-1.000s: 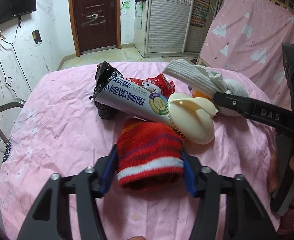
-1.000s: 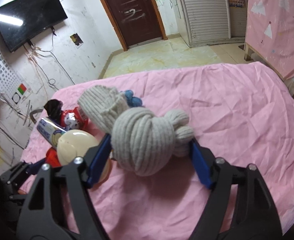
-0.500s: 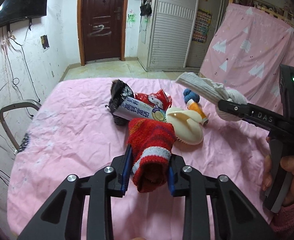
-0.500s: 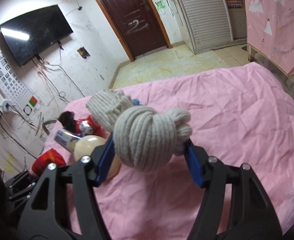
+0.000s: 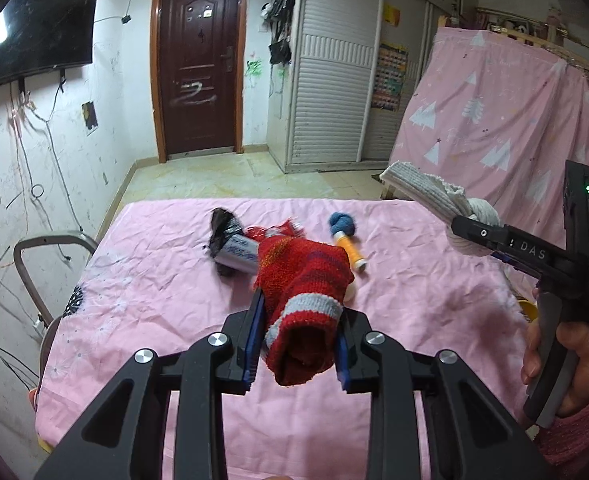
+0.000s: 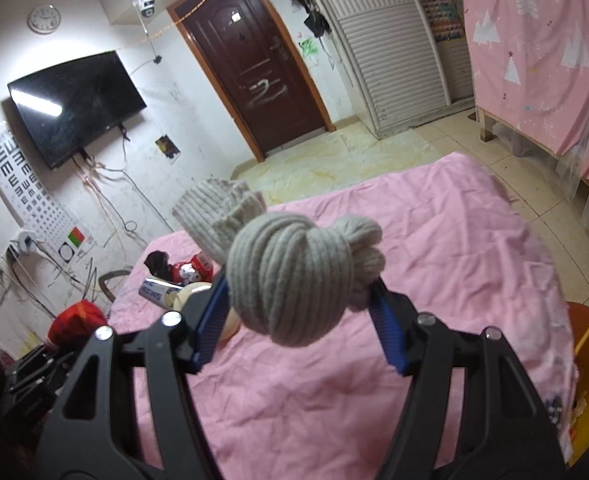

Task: Collect trash
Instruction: 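Carry the sock and glove over the yellow bin and open both tools, then move both open tools back over the items on the bed, then grasp the black plastic bag with the left tool while the right tool grasps the blue yarn ball, then carry the bag and yarn ball over the yellow bin and open both tools, then move both open tools back over the items on the bed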

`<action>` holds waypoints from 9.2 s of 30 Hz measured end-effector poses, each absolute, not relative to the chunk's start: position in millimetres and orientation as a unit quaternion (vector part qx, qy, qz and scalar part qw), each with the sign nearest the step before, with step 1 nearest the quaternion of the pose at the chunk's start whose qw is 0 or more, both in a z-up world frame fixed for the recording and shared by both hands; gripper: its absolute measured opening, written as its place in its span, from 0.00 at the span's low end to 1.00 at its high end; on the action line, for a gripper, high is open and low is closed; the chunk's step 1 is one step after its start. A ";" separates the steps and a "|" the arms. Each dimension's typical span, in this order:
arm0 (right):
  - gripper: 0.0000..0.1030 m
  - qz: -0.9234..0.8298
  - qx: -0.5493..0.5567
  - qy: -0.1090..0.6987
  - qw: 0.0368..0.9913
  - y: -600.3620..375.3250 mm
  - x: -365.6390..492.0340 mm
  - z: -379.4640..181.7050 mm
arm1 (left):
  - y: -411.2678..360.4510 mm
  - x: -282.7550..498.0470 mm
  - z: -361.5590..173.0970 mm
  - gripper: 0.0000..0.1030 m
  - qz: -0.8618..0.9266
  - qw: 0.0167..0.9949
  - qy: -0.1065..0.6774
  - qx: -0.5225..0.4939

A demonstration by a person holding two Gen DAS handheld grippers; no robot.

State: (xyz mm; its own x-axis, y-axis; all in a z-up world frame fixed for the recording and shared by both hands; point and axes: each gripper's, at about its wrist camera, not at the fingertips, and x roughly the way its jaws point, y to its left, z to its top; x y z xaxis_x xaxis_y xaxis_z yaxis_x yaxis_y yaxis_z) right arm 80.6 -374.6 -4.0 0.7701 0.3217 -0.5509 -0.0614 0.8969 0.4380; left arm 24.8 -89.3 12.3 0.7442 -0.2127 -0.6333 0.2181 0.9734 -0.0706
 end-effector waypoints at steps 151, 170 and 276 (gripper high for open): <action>0.46 0.101 0.044 0.442 0.890 -259.9 235.8 -52.6 | 0.5 220.0 -42.3 0.01 -0.017 0.897 0.417 -0.143; 0.27 0.117 0.095 0.340 0.928 -284.6 193.0 -3.3 | -4.6 167.1 16.5 0.01 -0.022 0.922 0.360 -0.140; 0.72 -0.070 0.196 0.308 0.928 -515.0 3.4 -23.8 | -293.7 77.9 50.3 0.67 -0.301 0.882 0.361 -0.028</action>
State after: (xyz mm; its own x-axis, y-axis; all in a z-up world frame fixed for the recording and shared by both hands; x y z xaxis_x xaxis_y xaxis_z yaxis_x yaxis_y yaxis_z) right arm 3.4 -515.0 -23.8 0.8009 -0.0086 -0.5987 0.2499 0.9134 0.3213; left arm 77.9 -293.7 50.3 0.5582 -0.5505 -0.6207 0.5101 0.8178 -0.2666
